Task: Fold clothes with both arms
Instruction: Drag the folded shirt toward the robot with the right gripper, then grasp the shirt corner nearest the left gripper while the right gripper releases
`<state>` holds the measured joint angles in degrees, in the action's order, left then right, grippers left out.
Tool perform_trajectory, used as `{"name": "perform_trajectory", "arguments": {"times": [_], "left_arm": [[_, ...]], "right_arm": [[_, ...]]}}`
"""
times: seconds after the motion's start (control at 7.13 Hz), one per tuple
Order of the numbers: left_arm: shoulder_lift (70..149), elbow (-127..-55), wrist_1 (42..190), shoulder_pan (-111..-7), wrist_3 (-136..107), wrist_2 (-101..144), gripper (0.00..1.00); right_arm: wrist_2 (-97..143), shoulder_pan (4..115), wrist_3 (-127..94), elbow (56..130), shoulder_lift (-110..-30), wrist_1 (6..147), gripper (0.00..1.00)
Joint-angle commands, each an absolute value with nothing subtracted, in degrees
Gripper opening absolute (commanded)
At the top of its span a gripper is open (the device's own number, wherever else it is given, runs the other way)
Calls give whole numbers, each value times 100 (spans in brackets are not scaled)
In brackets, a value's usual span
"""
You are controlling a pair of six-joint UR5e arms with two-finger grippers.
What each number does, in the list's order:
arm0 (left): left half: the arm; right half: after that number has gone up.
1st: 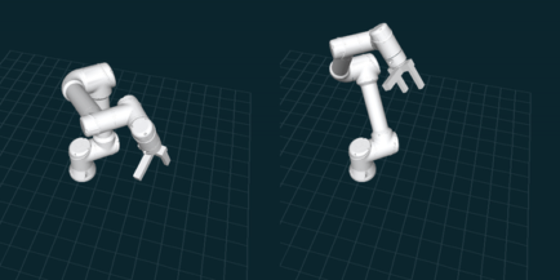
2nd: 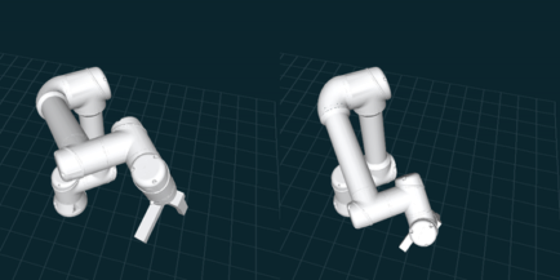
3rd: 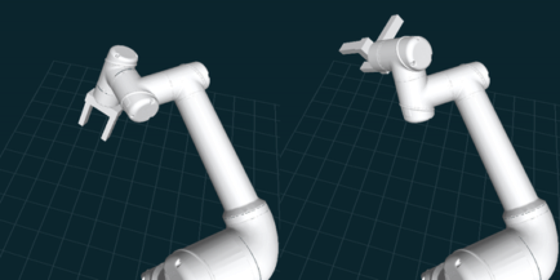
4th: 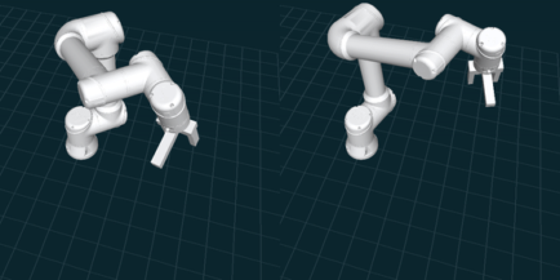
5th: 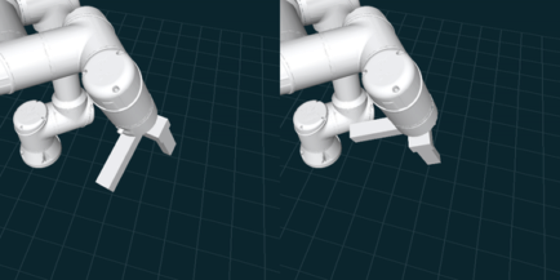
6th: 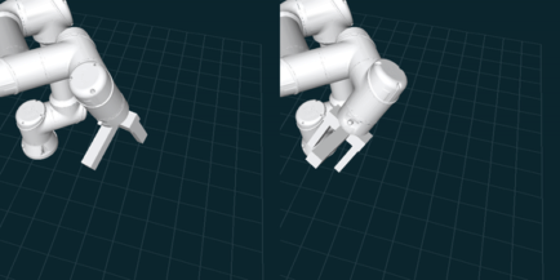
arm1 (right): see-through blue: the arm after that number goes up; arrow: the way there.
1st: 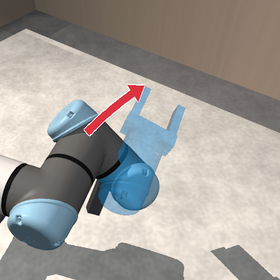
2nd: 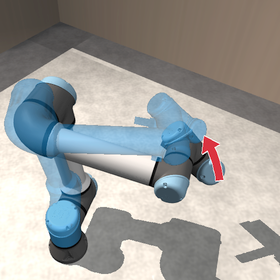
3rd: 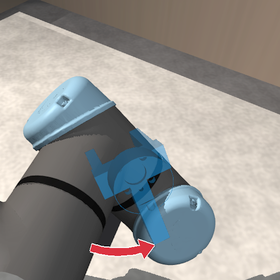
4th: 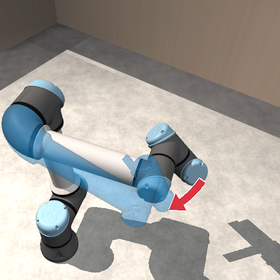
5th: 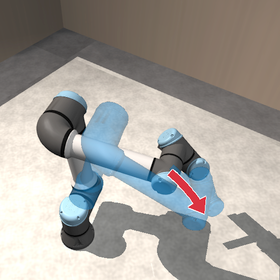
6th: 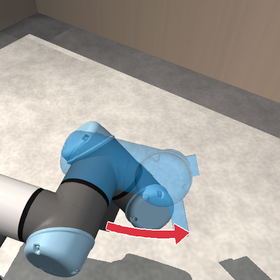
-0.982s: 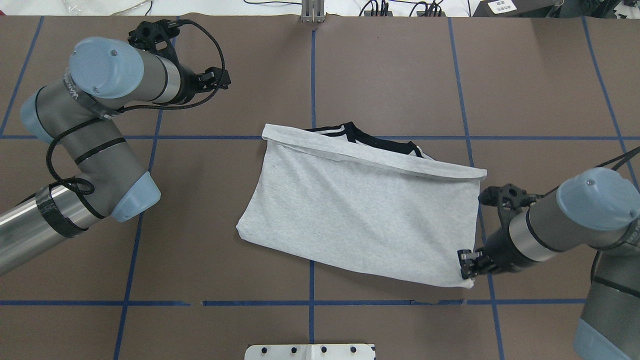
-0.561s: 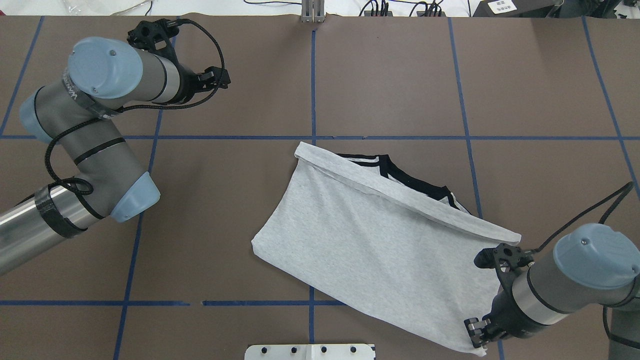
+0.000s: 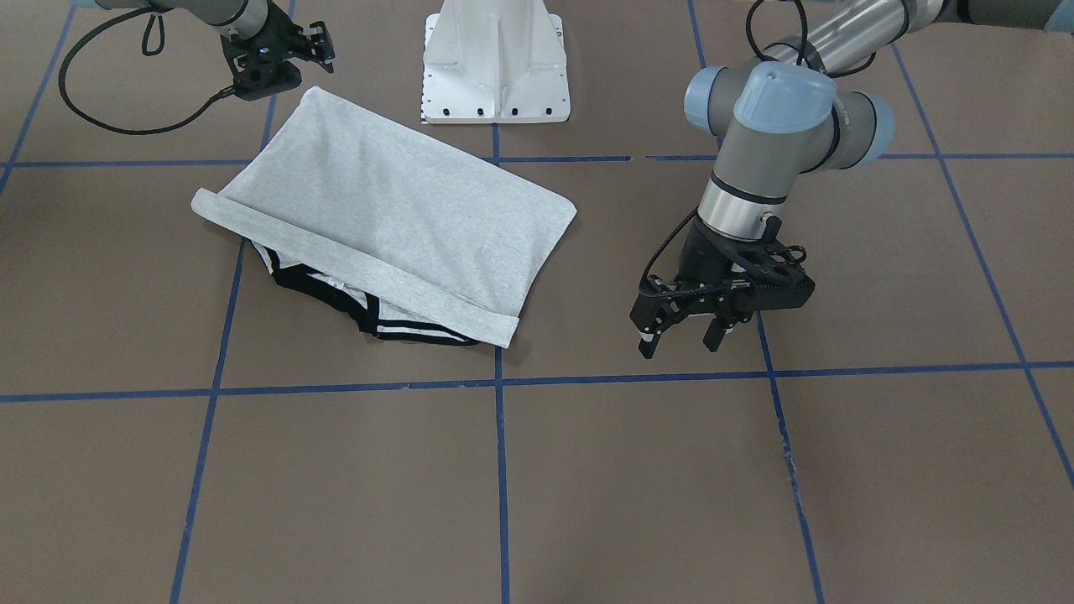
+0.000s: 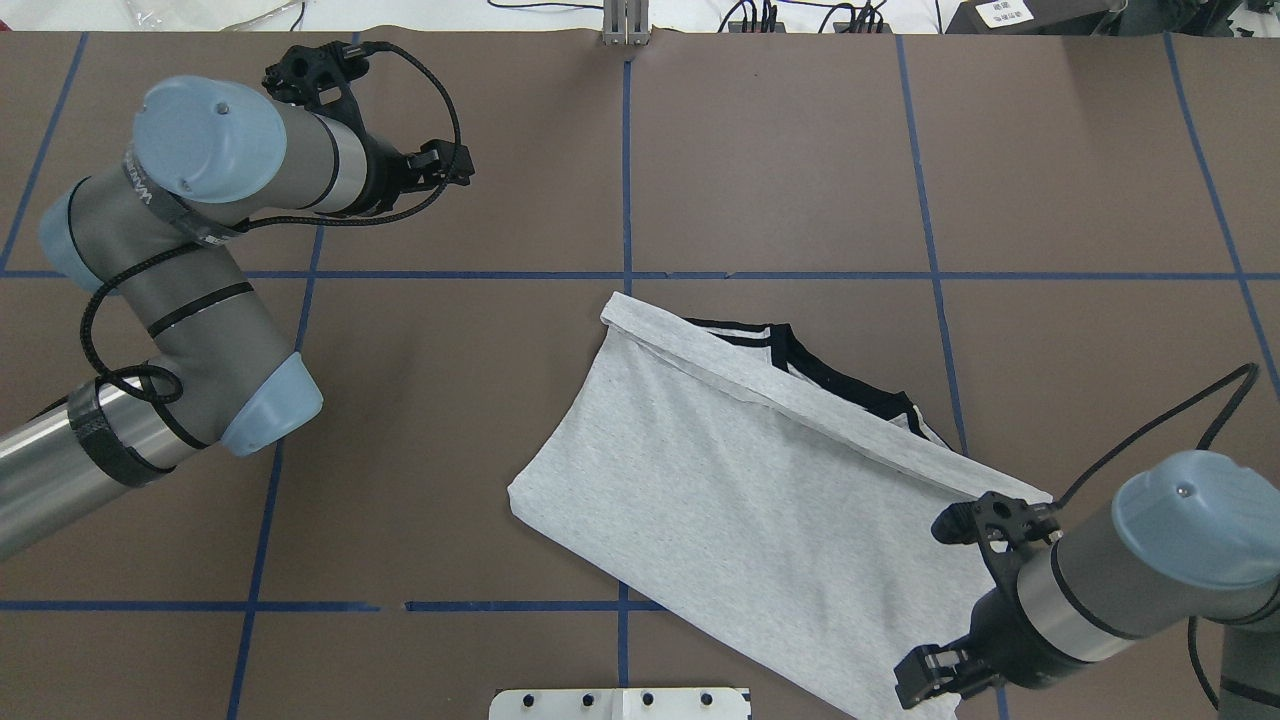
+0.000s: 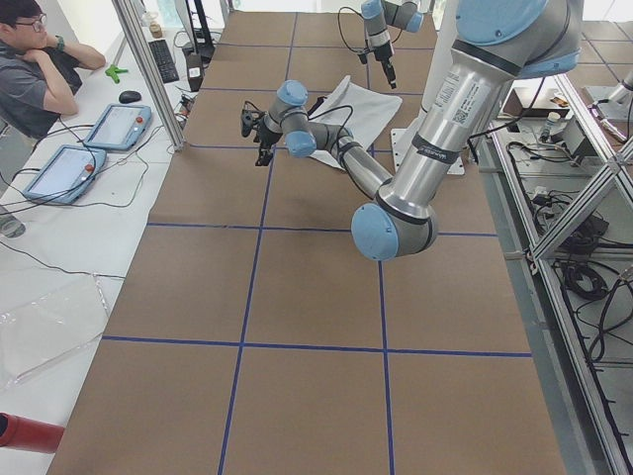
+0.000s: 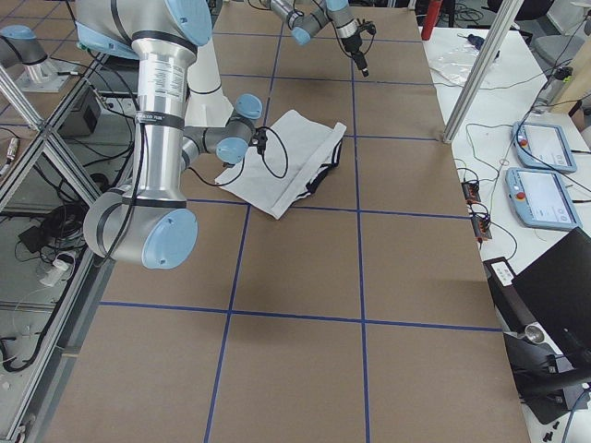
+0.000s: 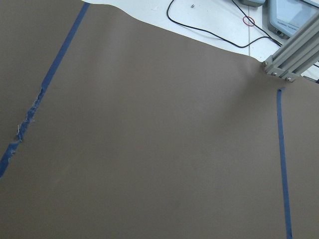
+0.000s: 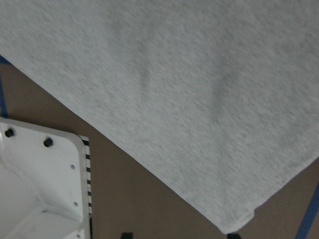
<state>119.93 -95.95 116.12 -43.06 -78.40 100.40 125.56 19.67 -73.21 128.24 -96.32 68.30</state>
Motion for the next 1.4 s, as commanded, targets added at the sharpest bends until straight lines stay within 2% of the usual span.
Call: {"name": "perform_trajectory", "arguments": {"times": [0.0,0.14,0.56,0.98,1.12,1.26], "left_arm": [[11621,-10323,11314,-3626,-8416,10336,100],[11637,-10484,11033,-3090,-9099,10284,100],[11672,-10346,10899,-1622,-10315,9652,100],[11751,-10143,10890,-1591,-10362,9615,98],[11751,-10151,10881,-1634,-10362,9615,93],[11751,-10143,10872,-1678,-10371,9615,83]], "right_arm": [[12551,3114,-7313,12858,-9325,6829,100],[12490,3512,-7313,12832,-9316,6829,100],[12437,4165,-7286,12552,-8861,6838,100],[12506,4324,-7277,12551,-8877,6838,100],[12507,4324,-7277,12542,-8886,6838,100],[12516,4324,-7277,12551,-8894,6838,100]]}}
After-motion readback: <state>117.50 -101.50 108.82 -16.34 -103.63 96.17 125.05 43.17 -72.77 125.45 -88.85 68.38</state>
